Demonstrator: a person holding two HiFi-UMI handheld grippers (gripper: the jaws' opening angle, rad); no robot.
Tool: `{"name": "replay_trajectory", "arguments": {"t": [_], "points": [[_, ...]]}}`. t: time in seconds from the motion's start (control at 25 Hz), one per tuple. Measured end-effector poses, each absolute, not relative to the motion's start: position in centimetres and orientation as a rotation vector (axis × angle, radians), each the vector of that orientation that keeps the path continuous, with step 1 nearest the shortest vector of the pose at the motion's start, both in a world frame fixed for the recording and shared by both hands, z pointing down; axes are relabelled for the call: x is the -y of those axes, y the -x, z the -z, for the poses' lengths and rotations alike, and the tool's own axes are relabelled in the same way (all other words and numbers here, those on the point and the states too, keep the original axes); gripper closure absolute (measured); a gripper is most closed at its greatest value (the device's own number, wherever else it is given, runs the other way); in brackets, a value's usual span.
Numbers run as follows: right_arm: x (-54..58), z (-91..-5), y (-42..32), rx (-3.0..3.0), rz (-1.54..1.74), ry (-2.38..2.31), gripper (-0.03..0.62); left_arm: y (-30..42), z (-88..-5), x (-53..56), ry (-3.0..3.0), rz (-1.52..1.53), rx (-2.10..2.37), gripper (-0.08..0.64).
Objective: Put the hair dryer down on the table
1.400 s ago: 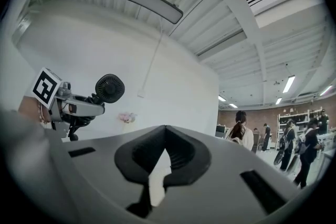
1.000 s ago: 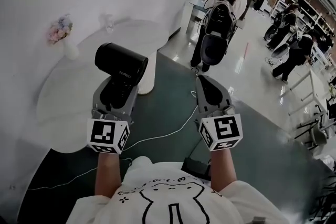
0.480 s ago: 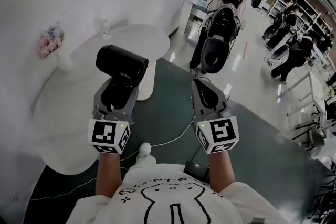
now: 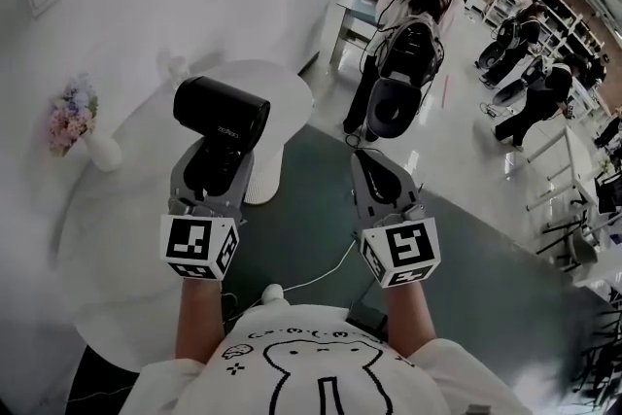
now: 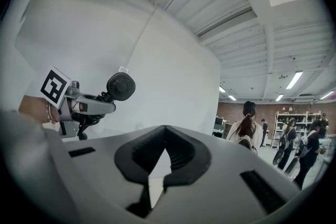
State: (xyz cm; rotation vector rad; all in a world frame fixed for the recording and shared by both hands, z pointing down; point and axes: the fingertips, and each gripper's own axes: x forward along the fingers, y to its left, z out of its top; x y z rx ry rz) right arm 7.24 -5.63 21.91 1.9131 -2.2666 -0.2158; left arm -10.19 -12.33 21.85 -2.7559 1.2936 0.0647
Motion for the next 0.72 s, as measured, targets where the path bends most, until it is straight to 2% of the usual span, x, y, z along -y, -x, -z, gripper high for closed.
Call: {"name": "replay_trajectory", "arguments": {"t": [0.28,0.72], "points": [[8.9,-21.6,-5.3,2.233,0.186,-1.914,0.592,11.9,-21.5,16.5,2.780,-0.026,-1.263,0.302],[16.6,-25.6,-10.0,2.220,0.093,-1.901,0.592,8.0,-26.5,26.0,2.809,0.113,-1.289,0.302]]}}
